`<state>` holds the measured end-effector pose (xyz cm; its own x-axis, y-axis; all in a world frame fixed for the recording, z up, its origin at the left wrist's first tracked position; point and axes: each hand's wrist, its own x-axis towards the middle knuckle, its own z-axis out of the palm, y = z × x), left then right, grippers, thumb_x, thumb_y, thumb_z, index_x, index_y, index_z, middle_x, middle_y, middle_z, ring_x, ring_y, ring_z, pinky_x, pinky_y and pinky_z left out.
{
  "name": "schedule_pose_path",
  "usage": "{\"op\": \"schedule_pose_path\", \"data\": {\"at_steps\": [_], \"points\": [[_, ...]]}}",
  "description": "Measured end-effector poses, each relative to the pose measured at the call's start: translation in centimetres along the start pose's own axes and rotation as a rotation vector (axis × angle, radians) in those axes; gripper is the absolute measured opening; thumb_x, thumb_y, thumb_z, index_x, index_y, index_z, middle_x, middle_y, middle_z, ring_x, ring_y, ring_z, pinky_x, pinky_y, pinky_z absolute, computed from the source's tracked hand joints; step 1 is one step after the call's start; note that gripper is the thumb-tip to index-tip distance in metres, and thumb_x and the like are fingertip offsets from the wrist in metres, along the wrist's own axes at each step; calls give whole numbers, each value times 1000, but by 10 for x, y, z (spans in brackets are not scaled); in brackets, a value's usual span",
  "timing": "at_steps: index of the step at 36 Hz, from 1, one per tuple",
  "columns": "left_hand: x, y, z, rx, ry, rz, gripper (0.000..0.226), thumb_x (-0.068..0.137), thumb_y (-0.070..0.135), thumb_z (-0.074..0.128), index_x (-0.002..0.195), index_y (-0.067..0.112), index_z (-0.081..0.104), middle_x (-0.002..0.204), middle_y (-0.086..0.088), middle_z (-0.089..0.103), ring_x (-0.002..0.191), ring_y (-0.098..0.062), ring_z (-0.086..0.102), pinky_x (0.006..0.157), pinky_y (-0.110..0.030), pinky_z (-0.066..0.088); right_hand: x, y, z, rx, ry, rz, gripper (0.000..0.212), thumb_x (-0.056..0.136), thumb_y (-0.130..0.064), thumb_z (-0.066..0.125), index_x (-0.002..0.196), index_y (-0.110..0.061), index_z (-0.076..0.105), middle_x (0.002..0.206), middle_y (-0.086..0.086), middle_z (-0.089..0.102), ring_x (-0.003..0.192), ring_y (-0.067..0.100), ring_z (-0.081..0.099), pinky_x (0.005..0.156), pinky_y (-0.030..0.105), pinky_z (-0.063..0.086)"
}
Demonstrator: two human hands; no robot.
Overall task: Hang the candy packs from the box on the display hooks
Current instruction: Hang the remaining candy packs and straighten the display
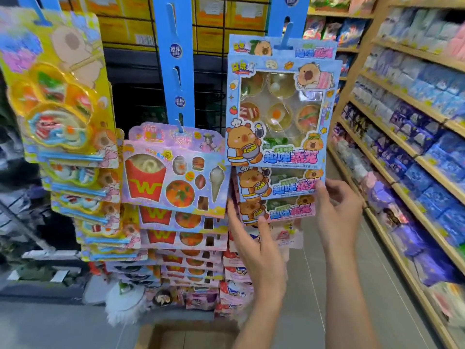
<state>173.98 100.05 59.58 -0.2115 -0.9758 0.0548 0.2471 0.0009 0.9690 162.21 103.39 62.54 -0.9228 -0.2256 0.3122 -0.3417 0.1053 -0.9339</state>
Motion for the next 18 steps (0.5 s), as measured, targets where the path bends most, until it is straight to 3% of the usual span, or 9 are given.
{"op": "schedule_pose_path", "data": {"at_steps": [1,4,8,10,13,18], "points": [[-1,0,-1,-16,8,-12,58,104,20,49,153,40,26,158,20,28,136,13,34,90,-5,46,-1,0,1,4,-2,10,18,96,-16,63,100,-1,71,91,7,72,66,-13,59,62,3,43],[2,-2,-8,15,-2,-3,56,104,24,48,151,45,26,156,23,31,138,12,34,98,-6,40,-3,0,1,30,-2,29,12,96,-9,62,94,-3,72,86,6,70,62,-15,59,58,2,40],[15,-4,-16,68,-62,10,50,104,26,48,144,50,30,148,19,43,128,14,42,86,1,42,-5,-1,0,36,2,33,18,97,-8,58,104,-6,75,86,-6,69,65,-21,59,59,-1,39],[21,-4,-19,90,-108,30,51,104,26,49,142,54,30,147,23,42,131,12,41,93,-4,42,-7,-2,1,28,-14,29,22,100,-11,56,109,-9,76,87,-12,69,68,-23,59,59,-1,40],[29,-4,-21,79,-146,57,51,103,27,51,145,51,34,147,25,44,136,1,42,105,-26,44,-10,0,2,44,-58,30,25,102,-13,53,116,-13,74,90,-22,68,73,-23,60,59,-1,40],[36,1,-25,-46,-139,17,46,103,18,51,132,53,46,137,31,53,130,6,48,102,-24,46,-11,2,2,38,-141,27,28,104,-22,49,122,-23,70,94,-28,69,82,-20,63,64,0,42]]}}
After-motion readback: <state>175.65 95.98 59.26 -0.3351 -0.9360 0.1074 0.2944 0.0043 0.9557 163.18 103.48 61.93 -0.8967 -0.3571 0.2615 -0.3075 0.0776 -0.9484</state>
